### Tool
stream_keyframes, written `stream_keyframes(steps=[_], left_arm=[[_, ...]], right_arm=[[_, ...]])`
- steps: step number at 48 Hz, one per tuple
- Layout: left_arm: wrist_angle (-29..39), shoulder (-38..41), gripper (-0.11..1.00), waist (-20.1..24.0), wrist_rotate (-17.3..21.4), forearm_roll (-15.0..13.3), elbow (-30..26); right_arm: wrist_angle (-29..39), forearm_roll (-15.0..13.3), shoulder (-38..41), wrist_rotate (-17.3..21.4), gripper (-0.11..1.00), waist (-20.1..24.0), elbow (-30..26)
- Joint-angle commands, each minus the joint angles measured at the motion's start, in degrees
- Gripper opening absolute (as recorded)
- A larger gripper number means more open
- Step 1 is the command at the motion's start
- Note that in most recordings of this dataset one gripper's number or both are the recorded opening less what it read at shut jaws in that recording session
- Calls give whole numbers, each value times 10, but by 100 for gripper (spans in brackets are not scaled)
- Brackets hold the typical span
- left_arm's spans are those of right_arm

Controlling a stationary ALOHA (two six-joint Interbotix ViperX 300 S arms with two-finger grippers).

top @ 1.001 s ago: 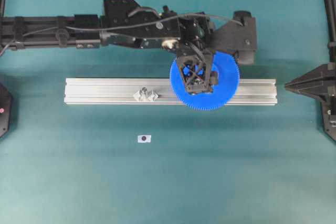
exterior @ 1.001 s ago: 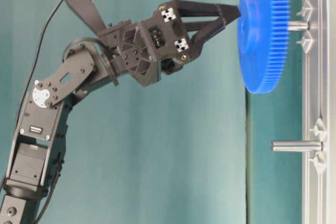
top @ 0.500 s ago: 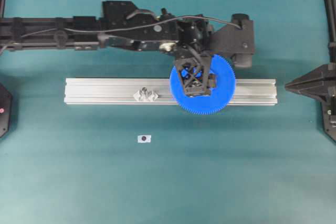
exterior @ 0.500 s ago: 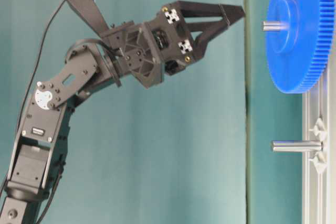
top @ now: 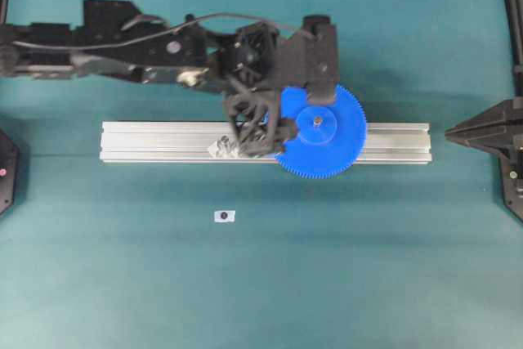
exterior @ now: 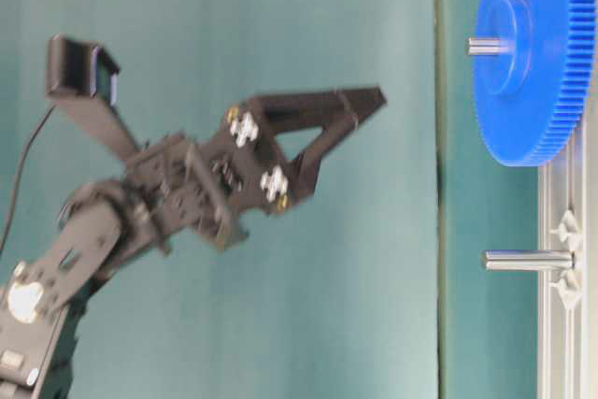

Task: Insert the large gear onto the shaft.

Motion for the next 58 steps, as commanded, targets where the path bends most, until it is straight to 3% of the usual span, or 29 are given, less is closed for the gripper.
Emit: stream_keyframes(steps=[1, 14, 40, 58], left_arm=[[-6, -41, 87, -7, -4, 1, 13], [-47, -111, 87, -9, -27, 1, 86], [-80, -223, 87, -33, -27, 1, 208], [-198, -273, 87, -47, -24, 1, 296]], right_arm=[[4, -1, 2, 5, 9, -4, -7], [24, -2, -11, 4, 9, -8, -11], [21, -1, -14, 5, 9, -8, -11], [4, 0, -13, 5, 9, -8, -6]])
